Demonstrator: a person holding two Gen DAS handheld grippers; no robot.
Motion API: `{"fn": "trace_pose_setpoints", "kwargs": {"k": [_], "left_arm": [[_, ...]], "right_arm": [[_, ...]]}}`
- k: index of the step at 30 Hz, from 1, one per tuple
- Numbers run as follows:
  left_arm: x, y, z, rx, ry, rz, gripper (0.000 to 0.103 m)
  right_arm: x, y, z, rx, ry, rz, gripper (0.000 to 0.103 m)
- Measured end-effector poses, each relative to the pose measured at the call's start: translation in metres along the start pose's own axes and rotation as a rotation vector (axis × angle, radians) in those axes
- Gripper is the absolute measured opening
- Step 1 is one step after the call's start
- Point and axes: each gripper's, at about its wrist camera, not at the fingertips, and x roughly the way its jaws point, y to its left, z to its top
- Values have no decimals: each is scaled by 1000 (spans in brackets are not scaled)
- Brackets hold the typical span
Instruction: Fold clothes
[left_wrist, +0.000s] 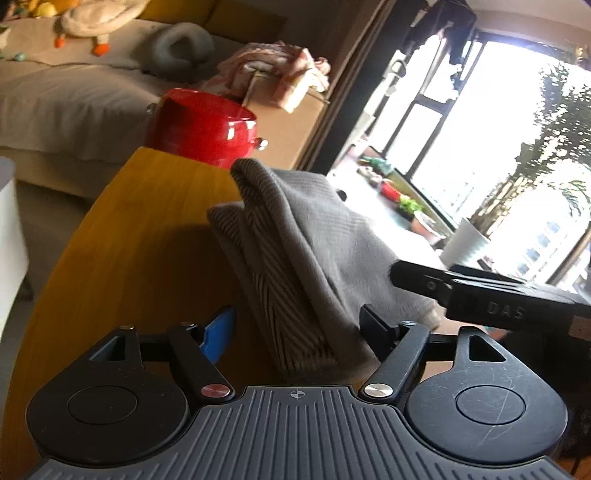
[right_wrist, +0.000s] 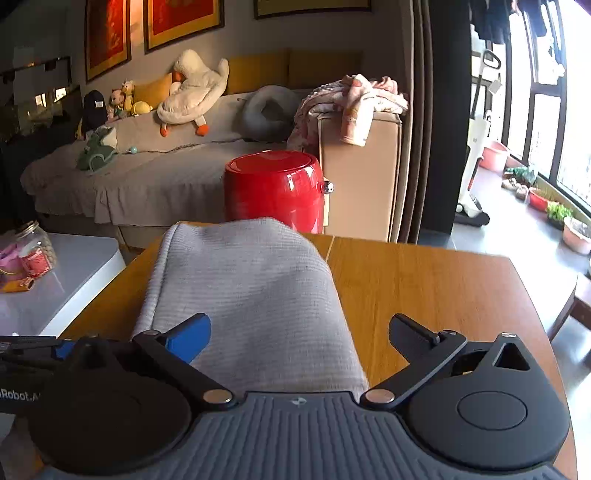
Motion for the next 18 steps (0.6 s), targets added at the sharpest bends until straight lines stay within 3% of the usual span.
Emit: {"fn": "trace_pose_setpoints", "kwargs": {"k": [2, 7, 9, 12, 14, 18], "left_arm": [[-8, -8, -13, 0, -5, 35, 95], [-17, -31, -52, 39, 23, 173, 102], [-19, -44, -64, 86, -2, 254, 103], [-16, -57, -71, 114, -11, 361, 103], [-13, -62, -71, 114, -8, 400, 103], [-6, -69, -72, 161, 17, 455, 103]], "right_arm": [[-12, -5, -15, 30, -1, -4, 103], [-28, -24, -65, 129, 58, -46, 103], [-32, -31, -83, 144, 90, -68, 103], [-41, -31, -92, 108, 122, -109, 103], [-40, -26, -94, 45, 148, -137, 103], [-40, -25, -96, 22, 145, -114, 103]]}}
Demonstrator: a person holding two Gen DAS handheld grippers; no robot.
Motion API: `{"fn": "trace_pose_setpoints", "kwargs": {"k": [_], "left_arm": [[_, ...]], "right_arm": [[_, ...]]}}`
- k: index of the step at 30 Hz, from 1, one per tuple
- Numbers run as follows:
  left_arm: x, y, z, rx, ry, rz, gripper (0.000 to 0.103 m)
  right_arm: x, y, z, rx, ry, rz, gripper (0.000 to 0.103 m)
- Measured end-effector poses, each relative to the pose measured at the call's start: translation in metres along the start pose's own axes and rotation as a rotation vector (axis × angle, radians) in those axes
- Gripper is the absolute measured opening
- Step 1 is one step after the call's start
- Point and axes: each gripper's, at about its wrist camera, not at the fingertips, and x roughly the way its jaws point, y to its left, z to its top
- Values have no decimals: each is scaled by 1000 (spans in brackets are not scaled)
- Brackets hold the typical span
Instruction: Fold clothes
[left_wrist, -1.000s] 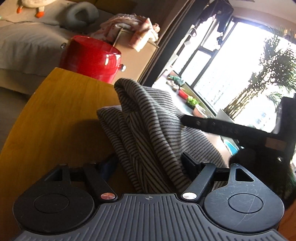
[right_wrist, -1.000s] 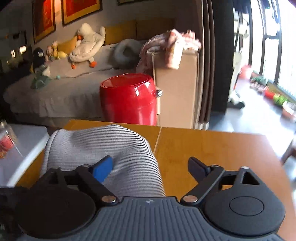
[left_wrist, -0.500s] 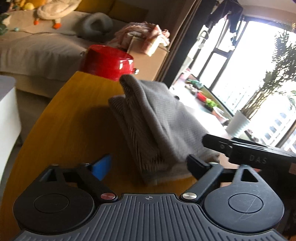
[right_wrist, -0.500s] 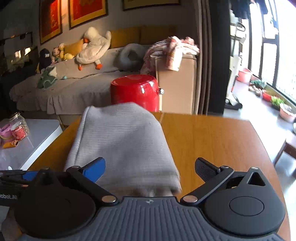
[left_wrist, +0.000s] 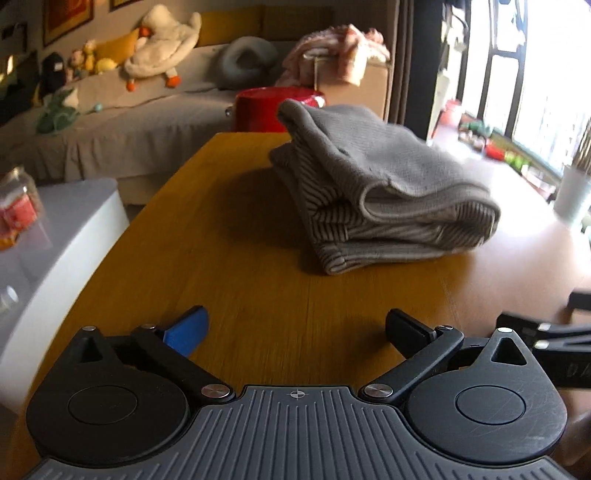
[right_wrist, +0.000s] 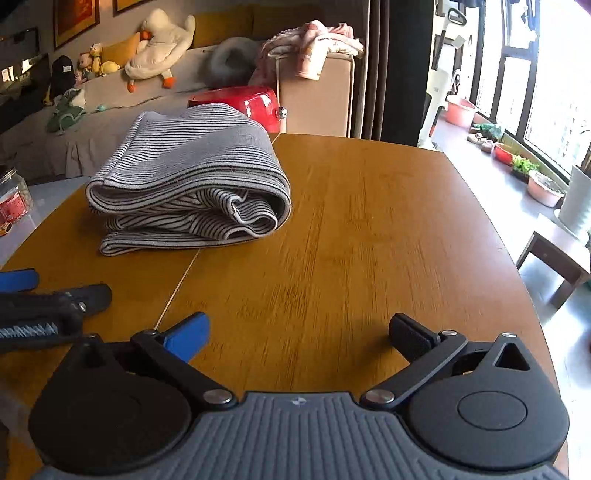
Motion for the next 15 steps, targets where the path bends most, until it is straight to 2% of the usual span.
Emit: {"fn": "trace_pose_setpoints", "kwargs": {"k": [7, 15], "left_arm": [[-2, 1, -4, -4, -6, 6, 103], [-1, 0, -5, -6, -7, 10, 103]], "right_arm": [[4, 0, 2, 29, -20, -33, 103], [3, 1, 0, 30, -23, -31, 103]]}}
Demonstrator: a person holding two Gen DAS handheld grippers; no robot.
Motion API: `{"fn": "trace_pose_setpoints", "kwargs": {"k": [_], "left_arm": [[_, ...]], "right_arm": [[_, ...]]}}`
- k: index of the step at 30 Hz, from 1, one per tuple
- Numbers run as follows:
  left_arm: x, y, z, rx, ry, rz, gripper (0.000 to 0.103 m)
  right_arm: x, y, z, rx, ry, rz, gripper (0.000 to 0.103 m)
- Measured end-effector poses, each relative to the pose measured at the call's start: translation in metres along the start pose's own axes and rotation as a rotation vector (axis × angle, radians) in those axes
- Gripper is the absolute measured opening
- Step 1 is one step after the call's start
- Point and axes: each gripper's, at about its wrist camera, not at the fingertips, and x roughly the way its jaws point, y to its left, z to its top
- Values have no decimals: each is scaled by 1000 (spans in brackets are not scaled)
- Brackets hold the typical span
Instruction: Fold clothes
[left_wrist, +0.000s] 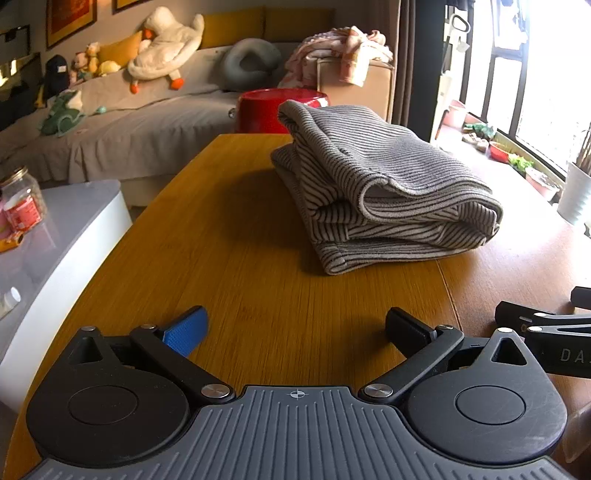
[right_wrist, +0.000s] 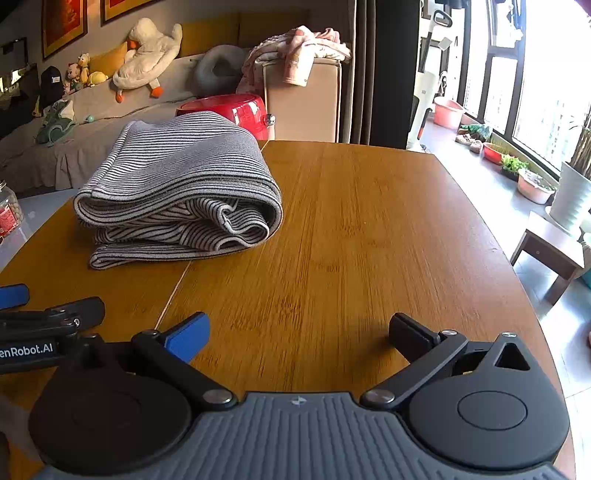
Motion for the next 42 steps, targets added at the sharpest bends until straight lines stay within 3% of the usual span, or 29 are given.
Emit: {"fn": "trace_pose_setpoints", "kwargs": {"k": [42], "left_arm": [[0, 1, 1, -12, -9, -12, 103]], "right_arm": [[1, -1, 1, -1, 0, -2, 103]]}}
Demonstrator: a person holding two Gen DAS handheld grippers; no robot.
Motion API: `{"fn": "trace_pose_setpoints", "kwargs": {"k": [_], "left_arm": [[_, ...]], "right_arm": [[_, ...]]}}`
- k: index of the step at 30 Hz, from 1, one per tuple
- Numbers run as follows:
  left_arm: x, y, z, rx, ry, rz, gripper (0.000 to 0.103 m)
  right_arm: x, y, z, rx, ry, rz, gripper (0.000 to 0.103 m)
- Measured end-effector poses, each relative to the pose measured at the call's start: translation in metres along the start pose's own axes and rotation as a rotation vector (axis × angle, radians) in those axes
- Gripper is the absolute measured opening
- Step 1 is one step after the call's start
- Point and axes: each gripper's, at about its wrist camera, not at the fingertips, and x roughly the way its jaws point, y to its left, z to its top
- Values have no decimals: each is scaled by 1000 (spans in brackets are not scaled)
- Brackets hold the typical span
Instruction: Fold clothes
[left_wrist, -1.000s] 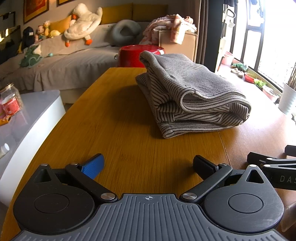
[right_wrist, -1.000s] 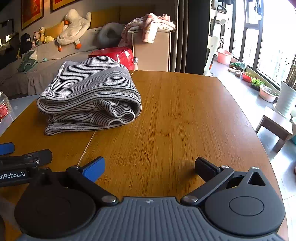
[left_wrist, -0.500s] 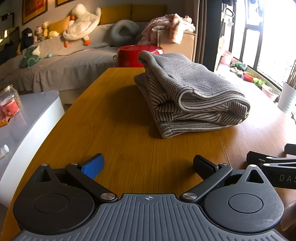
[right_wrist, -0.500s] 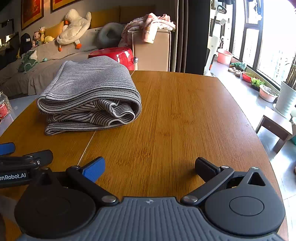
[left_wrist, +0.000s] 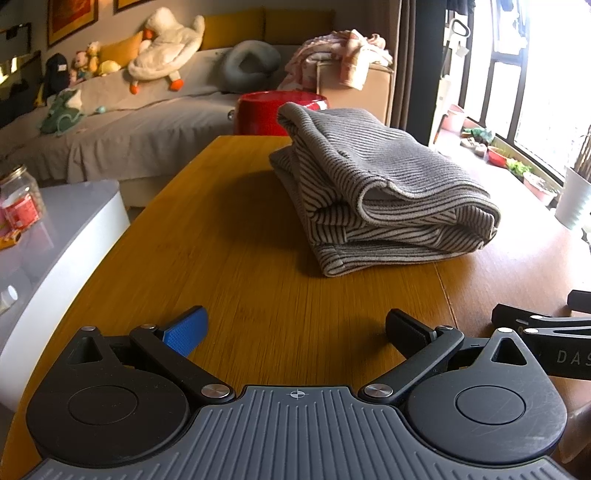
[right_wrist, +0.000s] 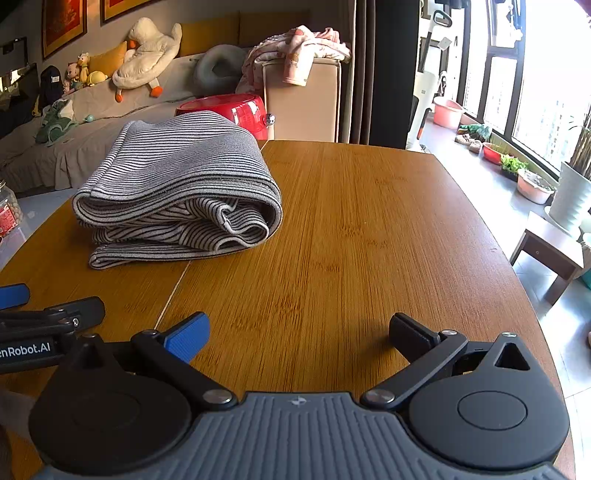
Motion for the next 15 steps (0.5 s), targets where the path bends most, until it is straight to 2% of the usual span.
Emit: {"fn": "trace_pose_setpoints", "kwargs": {"k": [15], "left_arm": [[0, 1, 0, -6, -3, -4, 103]], "right_arm": [[0, 0, 0, 0, -1, 0, 103]]}}
